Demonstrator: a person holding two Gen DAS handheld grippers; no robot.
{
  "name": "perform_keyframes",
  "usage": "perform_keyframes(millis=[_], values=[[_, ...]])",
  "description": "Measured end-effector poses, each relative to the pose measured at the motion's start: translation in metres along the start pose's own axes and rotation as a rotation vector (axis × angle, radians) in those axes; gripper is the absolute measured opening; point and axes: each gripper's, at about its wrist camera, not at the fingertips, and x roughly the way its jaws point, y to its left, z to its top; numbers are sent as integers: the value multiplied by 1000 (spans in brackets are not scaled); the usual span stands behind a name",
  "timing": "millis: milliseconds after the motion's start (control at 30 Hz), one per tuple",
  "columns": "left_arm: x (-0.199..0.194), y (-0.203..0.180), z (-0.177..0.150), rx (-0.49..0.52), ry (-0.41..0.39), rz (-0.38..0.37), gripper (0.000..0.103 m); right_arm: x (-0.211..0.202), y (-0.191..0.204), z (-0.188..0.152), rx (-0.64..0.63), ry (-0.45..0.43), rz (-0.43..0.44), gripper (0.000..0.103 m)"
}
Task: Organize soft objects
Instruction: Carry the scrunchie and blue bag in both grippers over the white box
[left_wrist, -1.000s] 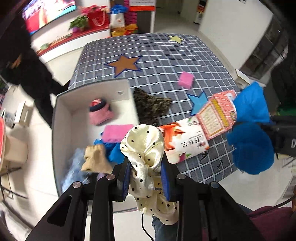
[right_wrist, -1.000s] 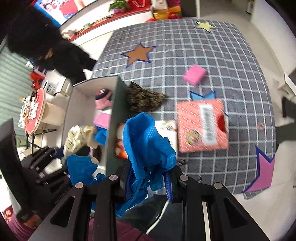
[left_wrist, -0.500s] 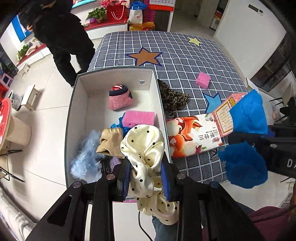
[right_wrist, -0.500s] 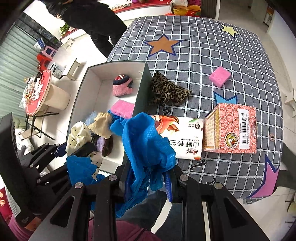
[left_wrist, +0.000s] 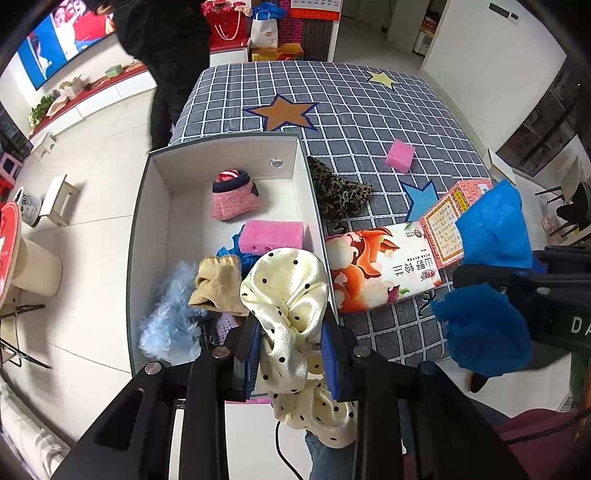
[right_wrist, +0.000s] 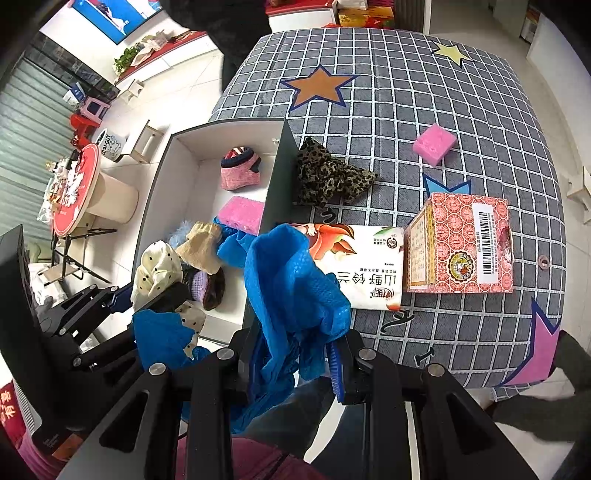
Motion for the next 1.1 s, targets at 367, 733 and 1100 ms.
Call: perform_keyframes(millis=[367,733,1100], values=[[1,4,-3,-25,1,3,32,1,3,-1,0,8,-7,29],[0,9,-5,-42,3,8,32,4,7,-1,-12,14,-7,29],[1,10,-5,-55,5,10,32,4,8,-1,-13,16,-8,29]])
